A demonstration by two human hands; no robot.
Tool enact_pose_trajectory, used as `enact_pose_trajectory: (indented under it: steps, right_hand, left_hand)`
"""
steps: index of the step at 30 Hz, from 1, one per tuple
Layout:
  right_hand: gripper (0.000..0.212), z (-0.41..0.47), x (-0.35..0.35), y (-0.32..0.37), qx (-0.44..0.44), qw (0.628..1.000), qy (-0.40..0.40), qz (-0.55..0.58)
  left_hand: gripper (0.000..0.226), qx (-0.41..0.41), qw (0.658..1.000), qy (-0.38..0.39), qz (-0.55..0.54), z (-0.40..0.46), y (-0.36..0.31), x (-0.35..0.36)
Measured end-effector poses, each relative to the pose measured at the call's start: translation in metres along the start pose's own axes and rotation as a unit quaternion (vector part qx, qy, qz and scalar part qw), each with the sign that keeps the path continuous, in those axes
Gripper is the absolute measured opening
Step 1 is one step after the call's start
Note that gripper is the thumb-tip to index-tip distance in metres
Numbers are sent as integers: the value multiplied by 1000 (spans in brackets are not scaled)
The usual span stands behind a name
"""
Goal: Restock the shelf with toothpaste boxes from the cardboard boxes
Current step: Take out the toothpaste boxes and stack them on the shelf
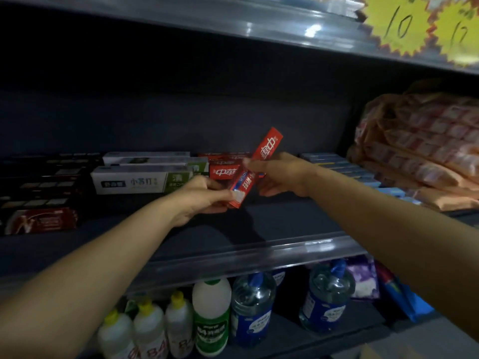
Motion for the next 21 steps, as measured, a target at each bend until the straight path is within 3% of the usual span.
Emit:
enact_pose_trajectory:
  steps: [8,11,14,17,19,21]
  right_hand:
    - [35,22,18,4,19,999,-18,-32]
    - [35,29,9,12,0,988,-5,-156]
    - [30,30,-2,22,-55,949,12,-311]
    - [29,26,-13,28,-87,897,26,-433]
    - [30,27,-19,26,-87,882,53,-460]
    - [32,26,-23,22,-87,880,76,-460]
  left_hand:
    - [41,-36,998,50,8,8,13,7]
    - [35,-42,999,29,15,12,8,-10]
    - [23,-16,999,-42,-11,20,-3,-35]
    - [46,18,995,-102,8,27,-14,-57]
    - [70,37,994,-102,23,31,-21,-64]
    - [75,49,994,-75,63,35,-24,-65]
Point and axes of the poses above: each hand's wrist, its own z-axis towards the middle knuckle, its own x-axis out of the palm, y = z × x, the point moved 3 cm from there along z, towards the middle knuckle, and after that the axes turned 1 degree about z, right-handed, at the moved point
